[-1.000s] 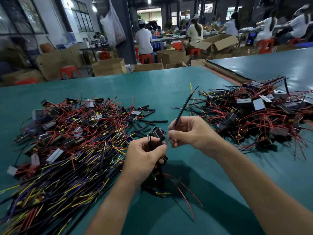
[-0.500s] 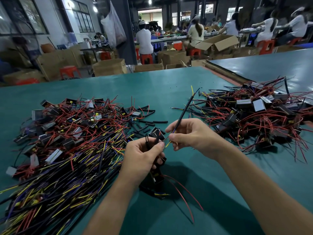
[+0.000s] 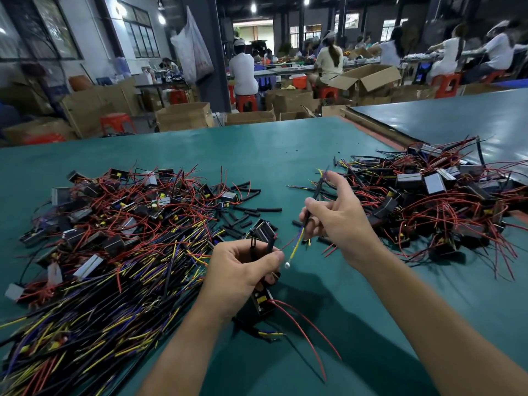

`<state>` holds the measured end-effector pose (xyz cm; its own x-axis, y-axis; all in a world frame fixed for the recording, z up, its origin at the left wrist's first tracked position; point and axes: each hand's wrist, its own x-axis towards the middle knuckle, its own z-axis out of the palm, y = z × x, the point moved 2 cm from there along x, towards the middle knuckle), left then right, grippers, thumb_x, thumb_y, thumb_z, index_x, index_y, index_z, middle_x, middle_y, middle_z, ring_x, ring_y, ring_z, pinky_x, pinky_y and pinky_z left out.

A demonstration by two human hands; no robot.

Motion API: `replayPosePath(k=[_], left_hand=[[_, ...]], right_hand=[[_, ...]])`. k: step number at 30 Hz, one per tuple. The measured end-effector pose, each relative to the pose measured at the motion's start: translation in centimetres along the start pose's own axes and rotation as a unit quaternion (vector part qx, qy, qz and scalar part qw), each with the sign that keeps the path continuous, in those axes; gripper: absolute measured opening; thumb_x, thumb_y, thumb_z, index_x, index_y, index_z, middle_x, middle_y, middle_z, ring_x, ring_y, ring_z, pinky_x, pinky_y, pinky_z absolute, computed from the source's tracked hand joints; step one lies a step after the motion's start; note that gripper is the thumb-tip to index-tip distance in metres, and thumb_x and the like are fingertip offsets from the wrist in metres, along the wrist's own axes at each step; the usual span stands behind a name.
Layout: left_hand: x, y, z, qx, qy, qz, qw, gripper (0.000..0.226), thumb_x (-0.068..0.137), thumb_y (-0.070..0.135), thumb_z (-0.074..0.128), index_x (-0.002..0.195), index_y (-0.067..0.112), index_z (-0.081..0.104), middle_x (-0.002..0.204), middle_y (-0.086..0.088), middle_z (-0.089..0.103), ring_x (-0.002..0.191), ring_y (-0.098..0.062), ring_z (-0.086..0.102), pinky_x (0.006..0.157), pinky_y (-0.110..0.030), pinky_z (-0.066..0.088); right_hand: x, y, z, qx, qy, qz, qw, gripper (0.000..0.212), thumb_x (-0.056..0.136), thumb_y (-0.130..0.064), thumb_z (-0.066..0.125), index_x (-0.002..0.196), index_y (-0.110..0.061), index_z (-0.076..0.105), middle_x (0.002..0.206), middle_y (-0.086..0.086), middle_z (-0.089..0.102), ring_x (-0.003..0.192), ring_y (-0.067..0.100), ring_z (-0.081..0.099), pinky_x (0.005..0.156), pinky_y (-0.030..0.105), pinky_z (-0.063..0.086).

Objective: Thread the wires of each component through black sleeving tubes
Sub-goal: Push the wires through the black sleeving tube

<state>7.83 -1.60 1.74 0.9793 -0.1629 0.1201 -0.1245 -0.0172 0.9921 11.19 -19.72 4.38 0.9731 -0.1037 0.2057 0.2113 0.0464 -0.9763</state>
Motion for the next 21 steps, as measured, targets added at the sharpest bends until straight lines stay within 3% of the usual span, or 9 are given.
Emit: replayPosePath(k=[3, 6, 10, 14, 17, 21], left_hand=[[0.07, 0.18, -0.35, -0.014, 0.015, 0.004, 1.000, 0.014, 0.081, 0.007, 0.074, 0.068, 0.012, 0.073, 0.060, -0.008, 0.065, 0.047, -0.016, 0.056, 0.041, -0.022, 0.040], [0.10, 0.27, -0.50, -0.037, 0.024, -0.006, 0.999, 0.014, 0.082, 0.009, 0.073, 0.069, 0.015, 0.074, 0.062, -0.009, 0.066, 0.048, -0.016, 0.057, 0.040, -0.020, 0.041], [0.18, 0.17, -0.60, -0.041, 0.040, -0.016, 0.998, 0.005, 0.085, 0.007, 0.070, 0.081, 0.011, 0.072, 0.063, -0.007, 0.066, 0.047, -0.016, 0.056, 0.039, -0.020, 0.040], [0.13, 0.27, -0.57, -0.042, 0.045, -0.016, 0.998, 0.011, 0.084, 0.005, 0.070, 0.094, 0.009, 0.067, 0.063, -0.007, 0.067, 0.047, -0.015, 0.056, 0.039, -0.020, 0.041], [0.03, 0.39, -0.34, -0.045, 0.044, -0.015, 0.998, 0.015, 0.084, 0.004, 0.071, 0.096, 0.011, 0.065, 0.062, -0.005, 0.067, 0.045, -0.014, 0.055, 0.038, -0.020, 0.041], [-0.01, 0.39, -0.35, -0.028, 0.026, -0.016, 0.999, 0.005, 0.083, 0.008, 0.072, 0.088, 0.010, 0.071, 0.063, -0.006, 0.067, 0.048, -0.015, 0.056, 0.040, -0.020, 0.041]], right_hand=[[0.10, -0.09, -0.22, 0.061, -0.020, 0.036, 0.997, 0.031, 0.097, -0.003, 0.052, 0.123, -0.017, 0.043, 0.056, 0.004, 0.060, 0.036, 0.015, 0.046, 0.041, 0.024, 0.040], [-0.05, -0.39, -0.33, 0.152, -0.084, 0.091, 0.981, 0.014, 0.095, -0.004, 0.049, 0.104, -0.011, 0.058, 0.055, 0.005, 0.054, 0.035, 0.012, 0.042, 0.038, 0.021, 0.041], [-0.46, -0.90, -0.45, 0.264, -0.159, 0.142, 0.941, 0.022, 0.074, -0.012, 0.052, 0.090, -0.004, 0.065, 0.062, 0.006, 0.061, 0.043, 0.011, 0.051, 0.043, 0.022, 0.047], [-0.39, -0.72, -0.41, 0.221, -0.163, 0.092, 0.957, 0.010, 0.073, -0.013, 0.069, 0.081, -0.010, 0.073, 0.059, 0.001, 0.059, 0.042, 0.006, 0.048, 0.042, 0.018, 0.044], [-0.34, -0.47, -0.23, 0.200, -0.160, 0.078, 0.963, 0.017, 0.079, -0.021, 0.062, 0.080, -0.009, 0.074, 0.057, 0.001, 0.057, 0.040, 0.006, 0.045, 0.041, 0.019, 0.043], [-0.31, -0.28, -0.02, 0.196, -0.166, 0.080, 0.963, 0.018, 0.081, -0.019, 0.060, 0.081, -0.008, 0.074, 0.057, 0.002, 0.056, 0.040, 0.007, 0.044, 0.040, 0.019, 0.043]])
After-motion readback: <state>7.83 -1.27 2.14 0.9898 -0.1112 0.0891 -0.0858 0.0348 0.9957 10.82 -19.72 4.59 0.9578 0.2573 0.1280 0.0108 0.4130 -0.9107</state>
